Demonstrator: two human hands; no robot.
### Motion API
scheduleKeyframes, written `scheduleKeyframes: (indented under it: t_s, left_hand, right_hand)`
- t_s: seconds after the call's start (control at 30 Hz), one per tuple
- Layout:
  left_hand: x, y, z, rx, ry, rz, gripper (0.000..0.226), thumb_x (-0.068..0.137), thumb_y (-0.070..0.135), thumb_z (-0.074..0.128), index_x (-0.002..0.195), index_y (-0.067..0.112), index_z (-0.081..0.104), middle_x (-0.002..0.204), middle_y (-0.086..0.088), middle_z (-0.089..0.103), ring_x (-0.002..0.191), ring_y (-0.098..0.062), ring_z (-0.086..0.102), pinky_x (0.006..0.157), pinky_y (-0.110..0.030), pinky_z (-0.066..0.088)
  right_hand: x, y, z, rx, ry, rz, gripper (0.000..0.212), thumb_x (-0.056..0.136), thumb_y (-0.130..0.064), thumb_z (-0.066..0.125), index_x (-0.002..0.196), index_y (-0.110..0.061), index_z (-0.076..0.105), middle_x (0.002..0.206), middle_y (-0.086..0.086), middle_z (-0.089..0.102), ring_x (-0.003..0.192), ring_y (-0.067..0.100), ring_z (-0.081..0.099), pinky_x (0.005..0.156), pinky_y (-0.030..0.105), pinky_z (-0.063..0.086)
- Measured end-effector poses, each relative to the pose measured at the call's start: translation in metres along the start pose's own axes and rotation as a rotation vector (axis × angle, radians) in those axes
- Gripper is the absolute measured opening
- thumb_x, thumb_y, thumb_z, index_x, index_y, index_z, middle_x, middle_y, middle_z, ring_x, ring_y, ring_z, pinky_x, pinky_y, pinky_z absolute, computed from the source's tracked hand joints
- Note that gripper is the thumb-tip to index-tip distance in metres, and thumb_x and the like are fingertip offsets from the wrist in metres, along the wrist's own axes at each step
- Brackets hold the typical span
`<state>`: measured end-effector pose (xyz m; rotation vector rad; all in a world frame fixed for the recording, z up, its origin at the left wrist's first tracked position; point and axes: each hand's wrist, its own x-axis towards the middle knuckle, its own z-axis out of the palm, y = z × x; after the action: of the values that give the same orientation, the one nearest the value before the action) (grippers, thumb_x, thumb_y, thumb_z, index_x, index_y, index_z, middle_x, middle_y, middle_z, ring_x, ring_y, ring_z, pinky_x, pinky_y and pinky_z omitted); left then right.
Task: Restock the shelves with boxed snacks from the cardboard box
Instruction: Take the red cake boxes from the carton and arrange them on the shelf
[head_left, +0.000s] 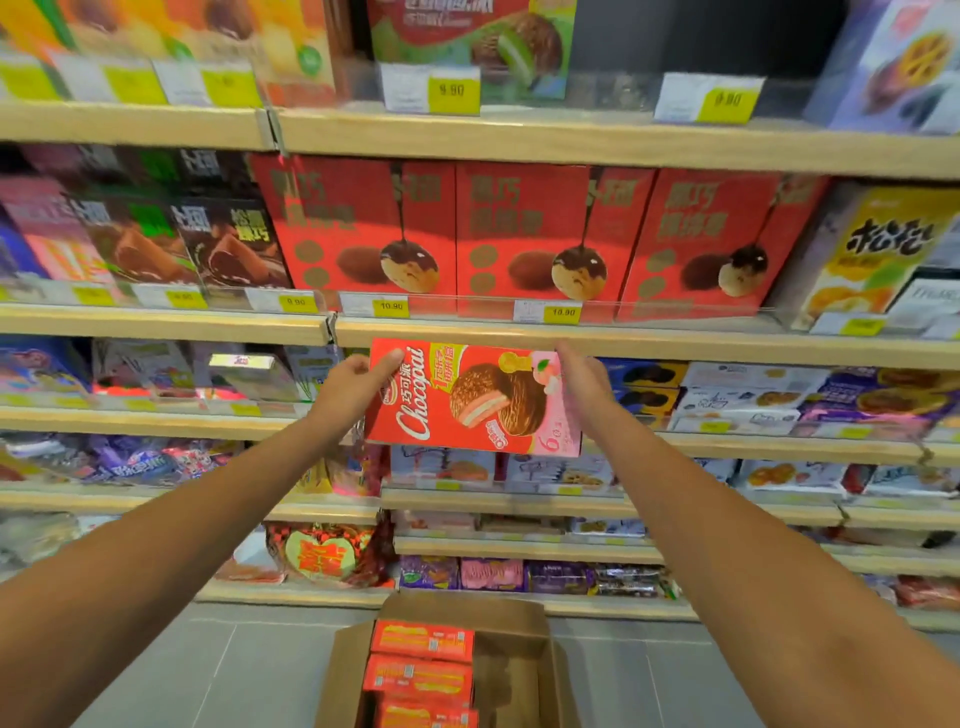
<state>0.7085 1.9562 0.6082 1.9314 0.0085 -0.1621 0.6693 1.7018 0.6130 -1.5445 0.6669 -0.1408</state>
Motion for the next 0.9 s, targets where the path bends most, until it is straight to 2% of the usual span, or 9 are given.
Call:
scheduleKeyframes:
  t_s: [0.07, 0.17, 0.23, 0.33, 0.37, 0.5, 0.7, 0.83, 0.9]
  left_hand:
    - [0.004, 0.014, -0.005, 0.001, -0.024, 0.054, 0.059, 0.078, 0.067, 0.057, 0.099, 0.012, 0.057, 0.092, -0.002, 0.065, 0.083, -0.02, 0.065, 0.08, -0.041, 0.053]
    - [0.014, 0.036, -0.012, -0.038, -0.049, 0.086, 0.077, 0.071, 0.078, 0.052, 0.101, 0.007, 0.053, 0.098, -0.005, 0.066, 0.087, -0.021, 0.066, 0.09, -0.05, 0.051]
    - [0.012, 0.06, -0.01, -0.087, -0.069, 0.103, 0.06, 0.082, 0.065, 0.052, 0.1, 0.009, 0.058, 0.087, -0.001, 0.073, 0.078, -0.012, 0.07, 0.087, -0.04, 0.053]
    - [0.013, 0.092, -0.005, -0.105, -0.026, 0.2, 0.03, 0.097, 0.038, 0.042, 0.077, 0.019, 0.05, 0.05, 0.006, 0.064, 0.045, 0.009, 0.059, 0.056, -0.008, 0.047]
    - [0.011, 0.104, -0.005, -0.125, -0.008, 0.232, 0.028, 0.098, 0.039, 0.041, 0.076, 0.022, 0.047, 0.047, 0.01, 0.063, 0.044, 0.01, 0.058, 0.051, -0.007, 0.046]
    - [0.006, 0.14, -0.014, -0.184, 0.035, 0.307, 0.035, 0.093, 0.053, 0.042, 0.084, 0.023, 0.057, 0.071, 0.004, 0.069, 0.064, -0.011, 0.067, 0.067, -0.029, 0.049]
    - [-0.001, 0.194, -0.026, -0.109, 0.204, 0.461, 0.04, 0.092, 0.055, 0.043, 0.081, 0.021, 0.061, 0.072, 0.005, 0.064, 0.067, -0.009, 0.061, 0.058, -0.023, 0.042]
    - [0.001, 0.226, -0.034, -0.132, 0.197, 0.535, 0.038, 0.09, 0.058, 0.042, 0.078, 0.025, 0.057, 0.079, 0.0, 0.069, 0.076, -0.016, 0.068, 0.073, -0.031, 0.053]
    - [0.0, 0.244, -0.038, -0.147, 0.176, 0.558, 0.038, 0.09, 0.059, 0.043, 0.081, 0.024, 0.056, 0.08, 0.0, 0.07, 0.075, -0.015, 0.069, 0.071, -0.03, 0.054]
  right_hand:
    - [-0.006, -0.02, -0.003, -0.038, 0.068, -0.124, 0.03, 0.085, -0.038, 0.051, 0.085, -0.007, 0.051, 0.082, 0.006, 0.049, 0.079, 0.023, 0.046, 0.061, 0.031, 0.034]
    - [-0.015, -0.052, -0.008, -0.052, 0.12, -0.217, 0.036, 0.087, -0.038, 0.051, 0.066, -0.01, 0.047, 0.068, 0.003, 0.045, 0.069, 0.023, 0.041, 0.06, 0.032, 0.03]
    - [-0.02, -0.076, -0.013, -0.089, 0.127, -0.289, 0.038, 0.09, -0.035, 0.047, 0.06, -0.013, 0.042, 0.063, 0.003, 0.042, 0.062, 0.019, 0.038, 0.054, 0.031, 0.025]
    - [-0.027, -0.11, -0.02, -0.137, 0.134, -0.341, 0.035, 0.091, -0.031, 0.041, 0.064, -0.01, 0.039, 0.065, 0.007, 0.037, 0.058, 0.019, 0.031, 0.054, 0.034, 0.021]
    - [-0.03, -0.123, -0.022, -0.14, 0.15, -0.369, 0.033, 0.091, -0.032, 0.041, 0.067, -0.009, 0.041, 0.063, 0.006, 0.037, 0.058, 0.019, 0.031, 0.055, 0.034, 0.022]
    - [-0.039, -0.154, -0.028, 0.026, 0.107, -0.398, 0.027, 0.083, -0.037, 0.047, 0.075, -0.011, 0.05, 0.068, 0.006, 0.044, 0.068, 0.021, 0.042, 0.063, 0.034, 0.03]
    - [-0.05, -0.201, -0.042, -0.143, 0.195, -0.576, 0.036, 0.094, -0.03, 0.033, 0.061, -0.015, 0.033, 0.066, 0.005, 0.041, 0.063, 0.021, 0.036, 0.059, 0.035, 0.026]
    - [-0.057, -0.232, -0.049, -0.119, 0.248, -0.609, 0.041, 0.093, -0.033, 0.033, 0.058, -0.012, 0.031, 0.063, 0.006, 0.039, 0.068, 0.024, 0.036, 0.056, 0.036, 0.024]
    - [-0.062, -0.245, -0.054, -0.056, 0.255, -0.625, 0.04, 0.091, -0.033, 0.035, 0.058, -0.012, 0.033, 0.063, 0.004, 0.038, 0.064, 0.022, 0.035, 0.055, 0.035, 0.024]
